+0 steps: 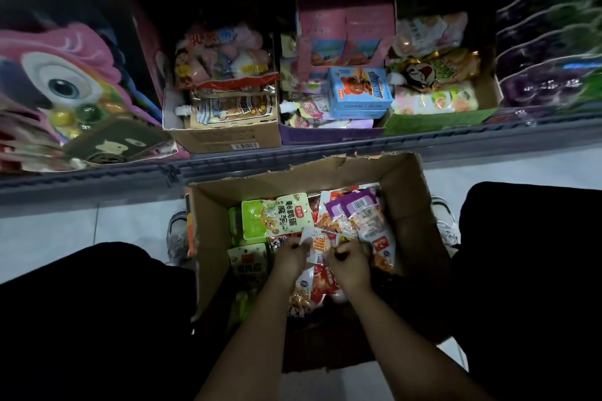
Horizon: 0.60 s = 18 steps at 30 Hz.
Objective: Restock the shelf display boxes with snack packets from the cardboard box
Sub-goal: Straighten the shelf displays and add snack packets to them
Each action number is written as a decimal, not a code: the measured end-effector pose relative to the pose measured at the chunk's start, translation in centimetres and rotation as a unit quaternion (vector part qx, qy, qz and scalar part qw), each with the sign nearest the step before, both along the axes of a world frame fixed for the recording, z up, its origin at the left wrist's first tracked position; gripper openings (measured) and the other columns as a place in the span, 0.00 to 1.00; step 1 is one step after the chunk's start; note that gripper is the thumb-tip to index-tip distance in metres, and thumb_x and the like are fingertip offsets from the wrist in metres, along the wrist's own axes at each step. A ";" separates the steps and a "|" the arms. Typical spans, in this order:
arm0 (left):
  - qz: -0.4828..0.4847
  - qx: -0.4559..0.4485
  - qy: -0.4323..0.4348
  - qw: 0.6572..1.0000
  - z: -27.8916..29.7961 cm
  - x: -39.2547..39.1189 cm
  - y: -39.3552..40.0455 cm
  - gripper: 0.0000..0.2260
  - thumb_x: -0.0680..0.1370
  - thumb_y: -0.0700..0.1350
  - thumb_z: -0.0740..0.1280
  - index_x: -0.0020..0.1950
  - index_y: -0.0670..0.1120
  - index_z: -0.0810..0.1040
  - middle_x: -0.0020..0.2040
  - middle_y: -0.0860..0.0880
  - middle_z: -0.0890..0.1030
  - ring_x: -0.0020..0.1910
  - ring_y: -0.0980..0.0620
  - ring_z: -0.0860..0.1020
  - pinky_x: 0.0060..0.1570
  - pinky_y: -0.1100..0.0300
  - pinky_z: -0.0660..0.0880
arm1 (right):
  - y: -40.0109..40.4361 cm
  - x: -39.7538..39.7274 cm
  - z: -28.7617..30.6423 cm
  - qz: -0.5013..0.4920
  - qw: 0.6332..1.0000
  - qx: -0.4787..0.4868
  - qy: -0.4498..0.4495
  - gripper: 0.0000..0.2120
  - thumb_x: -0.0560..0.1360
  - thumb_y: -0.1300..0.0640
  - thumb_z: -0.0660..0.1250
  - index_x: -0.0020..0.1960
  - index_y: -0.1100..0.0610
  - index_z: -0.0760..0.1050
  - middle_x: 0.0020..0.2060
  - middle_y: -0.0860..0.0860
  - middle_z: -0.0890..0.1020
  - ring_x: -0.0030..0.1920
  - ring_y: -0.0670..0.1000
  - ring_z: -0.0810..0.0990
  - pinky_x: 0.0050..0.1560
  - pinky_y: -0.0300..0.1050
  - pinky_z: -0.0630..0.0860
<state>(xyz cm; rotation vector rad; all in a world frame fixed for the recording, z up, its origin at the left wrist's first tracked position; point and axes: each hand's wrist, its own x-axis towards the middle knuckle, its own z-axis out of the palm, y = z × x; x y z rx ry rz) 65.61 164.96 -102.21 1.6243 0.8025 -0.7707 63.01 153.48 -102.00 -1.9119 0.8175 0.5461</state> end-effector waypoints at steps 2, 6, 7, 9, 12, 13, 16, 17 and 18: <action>-0.005 -0.025 -0.022 0.999 1.3 0.5 0.2 0.09 0.80 0.47 0.62 0.53 0.42 0.76 0.45 0.46 0.80 0.42 0.48 0.80 0.42 0.57 0.75 | -0.4 0.7 1.1 -0.024 0.999 0.029 -0.020 0.18 0.71 0.60 0.72 0.56 0.62 0.70 0.43 0.46 0.72 0.47 0.50 0.75 0.39 0.37 0.69; 0.035 -0.076 -0.071 0.994 4.5 2.3 0.9 0.10 0.80 0.44 0.63 0.56 0.40 0.78 0.53 0.40 0.82 0.48 0.44 0.81 0.44 0.54 0.79 | -2.0 1.9 3.3 -0.051 0.989 0.132 -0.050 0.32 0.68 0.58 0.75 0.65 0.55 0.62 0.57 0.51 0.74 0.54 0.50 0.74 0.53 0.43 0.72; 0.047 -0.087 -0.081 0.992 5.5 2.7 1.1 0.10 0.80 0.44 0.63 0.56 0.40 0.78 0.53 0.40 0.81 0.47 0.45 0.81 0.41 0.55 0.79 | -2.4 2.3 4.1 -0.055 0.984 0.158 -0.057 0.33 0.67 0.57 0.76 0.65 0.55 0.62 0.56 0.49 0.74 0.55 0.50 0.74 0.54 0.42 0.71; 0.062 -0.119 -0.104 0.986 8.1 3.4 1.4 0.08 0.80 0.42 0.62 0.53 0.41 0.77 0.49 0.41 0.82 0.41 0.50 0.82 0.37 0.59 0.79 | -3.1 3.1 6.0 -0.046 0.977 0.194 -0.075 0.37 0.63 0.54 0.79 0.65 0.55 0.64 0.57 0.49 0.77 0.55 0.50 0.76 0.55 0.44 0.73; 0.077 -0.167 -0.137 0.973 12.9 4.6 1.8 0.08 0.80 0.42 0.62 0.55 0.40 0.76 0.48 0.42 0.82 0.40 0.51 0.83 0.42 0.58 0.80 | -4.2 4.4 10.1 -0.037 0.968 0.211 -0.127 0.25 0.66 0.57 0.77 0.58 0.54 0.69 0.51 0.53 0.80 0.49 0.51 0.81 0.45 0.43 0.78; 0.076 -0.171 -0.154 0.970 14.6 5.1 2.0 0.09 0.80 0.43 0.62 0.56 0.40 0.76 0.49 0.42 0.82 0.41 0.50 0.82 0.43 0.58 0.80 | -4.4 4.8 11.8 -0.039 0.967 0.205 -0.147 0.23 0.68 0.58 0.76 0.57 0.55 0.68 0.49 0.52 0.80 0.46 0.51 0.81 0.42 0.41 0.78; 0.047 -0.145 -0.218 0.964 20.5 6.3 2.2 0.07 0.79 0.44 0.64 0.55 0.43 0.77 0.46 0.46 0.83 0.40 0.52 0.82 0.35 0.62 0.80 | -5.3 6.2 17.4 -0.044 0.959 0.168 -0.223 0.22 0.69 0.59 0.75 0.56 0.59 0.67 0.42 0.50 0.78 0.40 0.46 0.78 0.37 0.33 0.74; 0.041 -0.137 -0.239 0.961 22.4 6.6 2.1 0.06 0.78 0.44 0.65 0.53 0.44 0.77 0.44 0.48 0.83 0.37 0.54 0.81 0.30 0.64 0.78 | -5.5 6.6 19.3 -0.039 0.954 0.169 -0.244 0.21 0.69 0.60 0.75 0.55 0.60 0.66 0.40 0.50 0.77 0.38 0.46 0.77 0.33 0.31 0.72; 0.036 -0.132 -0.258 0.956 24.4 6.8 1.9 0.04 0.78 0.43 0.66 0.51 0.45 0.78 0.42 0.49 0.83 0.33 0.56 0.80 0.27 0.66 0.76 | -5.9 7.0 21.0 -0.025 0.950 0.172 -0.258 0.21 0.69 0.61 0.74 0.54 0.60 0.65 0.39 0.50 0.77 0.36 0.45 0.76 0.30 0.29 0.72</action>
